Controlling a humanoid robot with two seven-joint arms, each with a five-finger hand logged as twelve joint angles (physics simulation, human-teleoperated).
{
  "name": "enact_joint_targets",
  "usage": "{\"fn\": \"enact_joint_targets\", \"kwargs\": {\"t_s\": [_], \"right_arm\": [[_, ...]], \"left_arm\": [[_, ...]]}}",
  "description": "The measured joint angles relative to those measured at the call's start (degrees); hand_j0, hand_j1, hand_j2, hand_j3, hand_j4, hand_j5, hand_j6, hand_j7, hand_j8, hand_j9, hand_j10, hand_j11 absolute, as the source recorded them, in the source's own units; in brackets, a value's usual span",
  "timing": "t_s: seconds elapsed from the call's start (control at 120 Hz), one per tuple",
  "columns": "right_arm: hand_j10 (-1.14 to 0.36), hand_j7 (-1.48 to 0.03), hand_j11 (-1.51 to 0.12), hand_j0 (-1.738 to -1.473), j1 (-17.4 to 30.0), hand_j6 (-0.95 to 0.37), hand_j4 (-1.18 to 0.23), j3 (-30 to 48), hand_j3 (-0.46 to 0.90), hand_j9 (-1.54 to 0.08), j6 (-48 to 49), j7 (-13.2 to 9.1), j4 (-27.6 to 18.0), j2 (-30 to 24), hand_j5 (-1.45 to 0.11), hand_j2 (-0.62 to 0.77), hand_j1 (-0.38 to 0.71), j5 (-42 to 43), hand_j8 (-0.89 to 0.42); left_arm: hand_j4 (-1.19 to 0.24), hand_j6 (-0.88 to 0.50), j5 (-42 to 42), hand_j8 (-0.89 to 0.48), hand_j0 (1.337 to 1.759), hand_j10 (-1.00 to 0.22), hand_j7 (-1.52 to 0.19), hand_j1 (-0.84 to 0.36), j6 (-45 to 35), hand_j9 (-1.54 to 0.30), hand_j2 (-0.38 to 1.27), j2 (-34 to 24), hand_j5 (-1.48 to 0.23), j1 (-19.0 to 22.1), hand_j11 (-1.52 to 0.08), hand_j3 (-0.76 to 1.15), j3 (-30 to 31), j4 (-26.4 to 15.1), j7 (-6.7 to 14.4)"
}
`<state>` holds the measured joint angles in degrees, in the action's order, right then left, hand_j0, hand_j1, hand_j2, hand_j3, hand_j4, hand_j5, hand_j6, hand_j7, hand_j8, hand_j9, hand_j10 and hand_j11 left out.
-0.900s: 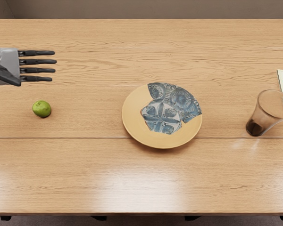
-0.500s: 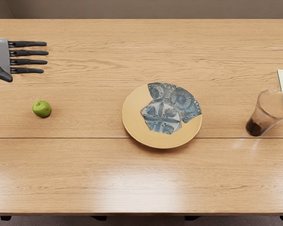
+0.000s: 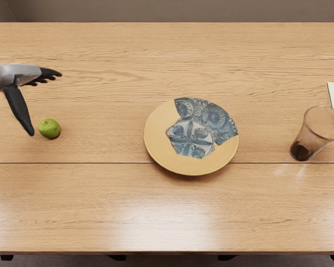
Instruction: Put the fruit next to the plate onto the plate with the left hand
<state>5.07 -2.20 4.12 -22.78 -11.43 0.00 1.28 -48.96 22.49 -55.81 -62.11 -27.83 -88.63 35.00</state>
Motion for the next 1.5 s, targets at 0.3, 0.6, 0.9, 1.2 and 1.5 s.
{"fn": "enact_joint_targets", "kwargs": {"t_s": [0.3, 0.6, 0.9, 1.2, 1.5], "right_arm": [[0.00, 0.00, 0.00, -1.658, -0.1, 0.00, 0.00, 0.0, 0.00, 0.00, 0.0, 0.0, -0.1, 0.0, 0.00, 0.00, -0.35, 0.0, 0.00], [0.00, 0.00, 0.00, -1.658, -0.3, 0.00, 0.00, 0.0, 0.00, 0.00, 0.0, -0.1, -0.5, 0.0, 0.00, 0.00, -0.35, 0.0, 0.00], [0.00, 0.00, 0.00, -1.658, -0.7, 0.00, 0.00, 0.0, 0.00, 0.00, -0.1, -0.1, -0.6, 0.0, 0.00, 0.00, -0.35, -0.1, 0.00], [0.00, 0.00, 0.00, -1.658, -0.7, 0.00, 0.00, 0.0, 0.00, 0.00, -0.1, -0.1, -0.6, 0.0, 0.00, 0.00, -0.35, -0.1, 0.00], [0.00, 0.00, 0.00, -1.658, -0.8, 0.00, 0.00, 0.0, 0.00, 0.00, -0.1, -0.1, -0.5, 0.0, 0.00, 0.00, -0.35, 0.0, 0.00]], "left_arm": [[-0.07, -0.07, -10.6, -0.07, 1.658, -0.06, -0.08, 0.28, -6.4, -0.08, 0.01, 5.8, -0.08, 7.8, -0.08, 0.00, 2.5, 4.3, 0.0], [-0.07, -0.07, -11.4, -0.07, 1.658, -0.07, -0.08, 0.28, -7.2, -0.08, 0.01, 13.2, -0.08, 8.0, -0.08, 0.00, 2.8, 18.3, 0.0], [-0.07, -0.07, -13.2, -0.07, 1.658, -0.07, -0.08, 0.27, -9.1, -0.08, 0.01, 14.7, -0.08, 7.5, -0.08, 0.00, 4.5, 22.9, 0.0], [-0.07, -0.07, -17.0, -0.07, 1.658, -0.07, -0.08, 0.27, -12.8, -0.08, 0.02, 17.8, -0.08, 8.3, -0.08, 0.00, 5.9, 24.5, 0.0], [-0.07, -0.07, -17.5, -0.07, 1.658, -0.07, -0.09, 0.27, -13.4, -0.09, 0.02, 20.2, -0.09, 8.0, -0.09, 0.00, 7.9, 24.6, 0.0]]}}
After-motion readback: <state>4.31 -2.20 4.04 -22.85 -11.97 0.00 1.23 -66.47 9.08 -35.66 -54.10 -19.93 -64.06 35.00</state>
